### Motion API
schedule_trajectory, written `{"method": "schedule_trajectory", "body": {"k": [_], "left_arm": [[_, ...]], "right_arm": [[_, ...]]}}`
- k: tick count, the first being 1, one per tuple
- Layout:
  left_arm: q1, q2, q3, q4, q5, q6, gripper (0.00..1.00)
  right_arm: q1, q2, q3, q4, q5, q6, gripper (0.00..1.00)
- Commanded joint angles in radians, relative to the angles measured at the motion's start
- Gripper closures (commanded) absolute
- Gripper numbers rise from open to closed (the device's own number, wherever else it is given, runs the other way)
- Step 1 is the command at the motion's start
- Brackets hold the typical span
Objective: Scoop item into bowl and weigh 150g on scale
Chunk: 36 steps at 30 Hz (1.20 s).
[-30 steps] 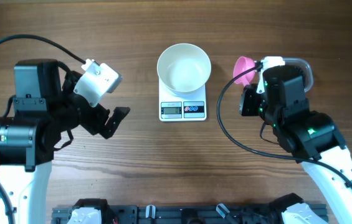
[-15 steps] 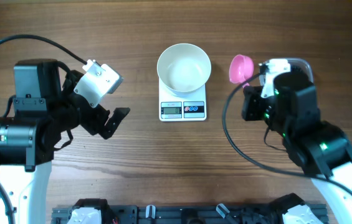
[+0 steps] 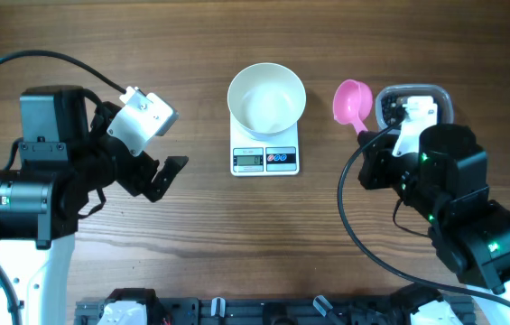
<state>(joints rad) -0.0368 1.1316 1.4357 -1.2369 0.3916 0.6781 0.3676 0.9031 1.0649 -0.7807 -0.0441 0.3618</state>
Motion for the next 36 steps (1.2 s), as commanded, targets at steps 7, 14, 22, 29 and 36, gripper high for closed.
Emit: {"method": "schedule_trajectory", "body": {"k": [7,14,22,29,36], "left_arm": [[0.008,0.003,0.035,-0.06,0.106,0.198,0.0],[0.055,0.031,0.104,-0.162,0.122,0.264,0.0],[0.056,0.13,0.123,-0.294,0.158,0.291,0.0],[0.056,0.15,0.123,-0.282,0.169,0.279,0.0],[0.056,0.138,0.123,-0.282,0.169,0.276,0.0]], "right_arm": [[-0.002,-0.006,0.014,-0.006,-0.021,0.002,0.96],[-0.002,-0.004,0.014,-0.006,-0.02,-0.032,0.96],[-0.002,-0.004,0.014,-0.018,-0.021,-0.043,0.96],[-0.002,-0.004,0.014,-0.035,-0.021,-0.045,0.96],[-0.002,-0.004,0.014,-0.041,-0.021,-0.045,0.96]]}}
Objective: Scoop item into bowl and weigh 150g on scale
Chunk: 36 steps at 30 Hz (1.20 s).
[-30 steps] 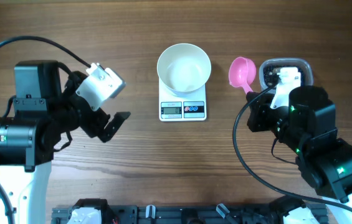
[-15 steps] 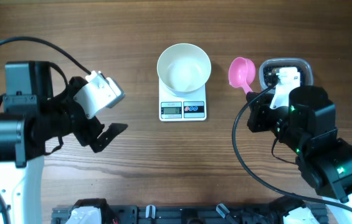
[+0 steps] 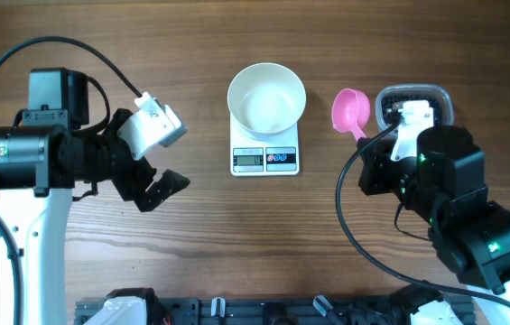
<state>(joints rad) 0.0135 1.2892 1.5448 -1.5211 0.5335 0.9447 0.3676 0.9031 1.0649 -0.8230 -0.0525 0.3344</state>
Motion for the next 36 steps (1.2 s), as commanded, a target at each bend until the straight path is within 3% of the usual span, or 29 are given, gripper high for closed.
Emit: {"method": "schedule_trajectory", "body": {"k": [1,36], "left_arm": [[0.005,-0.021,0.014,0.002,0.027,0.009,0.0],[0.005,-0.022,0.014,-0.003,0.006,0.01,0.0]], "right_arm": [[-0.002,-0.004,0.014,0.002,-0.013,-0.017,0.96],[-0.002,-0.005,0.014,-0.056,0.01,-0.015,0.96]]}}
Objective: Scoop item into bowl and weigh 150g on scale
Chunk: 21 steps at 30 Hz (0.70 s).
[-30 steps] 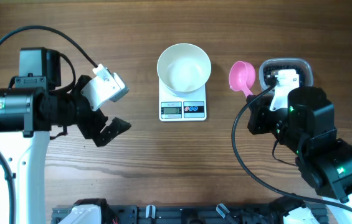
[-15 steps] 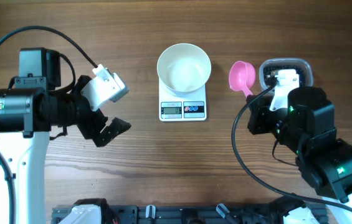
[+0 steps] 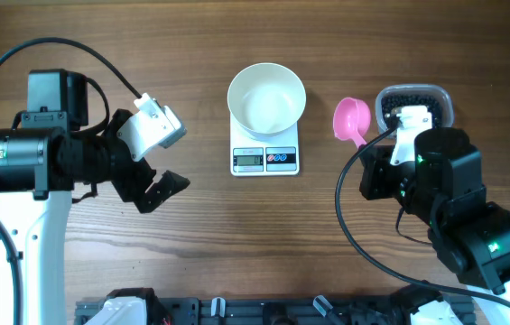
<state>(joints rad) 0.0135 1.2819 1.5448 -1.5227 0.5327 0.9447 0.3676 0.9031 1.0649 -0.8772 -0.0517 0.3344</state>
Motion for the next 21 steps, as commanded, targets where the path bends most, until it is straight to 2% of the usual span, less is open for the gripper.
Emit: {"method": "schedule_trajectory", "body": {"k": [1,7,21], "left_arm": [[0.005,-0.015,0.014,-0.001,0.007,0.01,0.0],[0.005,-0.015,0.014,-0.001,0.007,0.01,0.0],[0.005,-0.015,0.014,-0.001,0.007,0.009,0.0]], "right_arm": [[-0.002,-0.005,0.014,-0.006,0.01,-0.011,0.96],[-0.002,-0.005,0.014,-0.074,0.026,0.036,0.96],[-0.003,-0.004,0.014,0.01,0.191,0.013,0.96]]}}
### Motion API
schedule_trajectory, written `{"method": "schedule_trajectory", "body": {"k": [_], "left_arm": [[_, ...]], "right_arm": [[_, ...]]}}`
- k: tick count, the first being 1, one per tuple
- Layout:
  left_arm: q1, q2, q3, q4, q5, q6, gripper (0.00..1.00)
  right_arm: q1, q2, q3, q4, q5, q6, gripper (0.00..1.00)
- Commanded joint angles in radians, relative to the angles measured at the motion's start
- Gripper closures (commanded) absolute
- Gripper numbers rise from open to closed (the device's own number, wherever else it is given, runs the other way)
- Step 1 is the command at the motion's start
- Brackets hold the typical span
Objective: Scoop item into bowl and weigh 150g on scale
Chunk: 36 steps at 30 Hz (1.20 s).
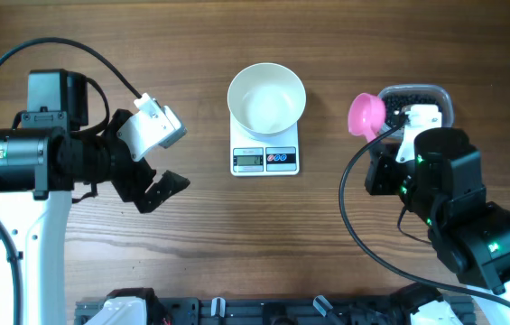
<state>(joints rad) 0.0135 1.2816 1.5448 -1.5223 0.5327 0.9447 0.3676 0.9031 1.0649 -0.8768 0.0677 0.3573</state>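
Note:
A white bowl (266,99) stands empty on a small white scale (264,159) at the back middle of the table. To its right is a clear container (417,95) of dark bits. The head of a pink scoop (366,115) overlaps the container's left rim. The scoop's handle runs under my right wrist, where the right gripper (388,135) is shut on it, fingers mostly hidden by the arm. Far to the left of the scale, my left gripper (164,185) hangs open over bare table, holding nothing.
The wooden table (264,244) carries only the scale, bowl and container. Black cables arc over both arms. A dark rail (255,311) runs along the front edge.
The pink scoop has moved right with my right gripper, from beside the container to over its left rim. The left arm has not moved.
At first my right gripper held the pink scoop left of the container, and my left arm sat low at the left. The left arm then shifted its pose and stayed. The scoop hovered nearly still, and now reaches the container's rim.

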Motion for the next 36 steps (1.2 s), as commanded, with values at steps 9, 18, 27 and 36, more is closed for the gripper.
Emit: {"method": "schedule_trajectory", "body": {"k": [9,18,27,36], "left_arm": [[0.005,-0.014,0.014,-0.002,0.007,0.01,0.0],[0.005,-0.014,0.014,-0.002,0.007,0.01,0.0],[0.005,-0.014,0.014,-0.002,0.007,0.01,0.0],[0.005,-0.014,0.014,-0.002,0.007,0.01,0.0]], "right_arm": [[-0.003,0.002,0.014,0.152,0.09,-0.028,0.96],[-0.003,0.087,0.014,0.395,0.09,0.093,0.96],[-0.018,0.16,0.017,0.396,0.097,0.142,0.96],[-0.158,0.163,0.08,0.258,0.093,-0.021,0.96]]}}
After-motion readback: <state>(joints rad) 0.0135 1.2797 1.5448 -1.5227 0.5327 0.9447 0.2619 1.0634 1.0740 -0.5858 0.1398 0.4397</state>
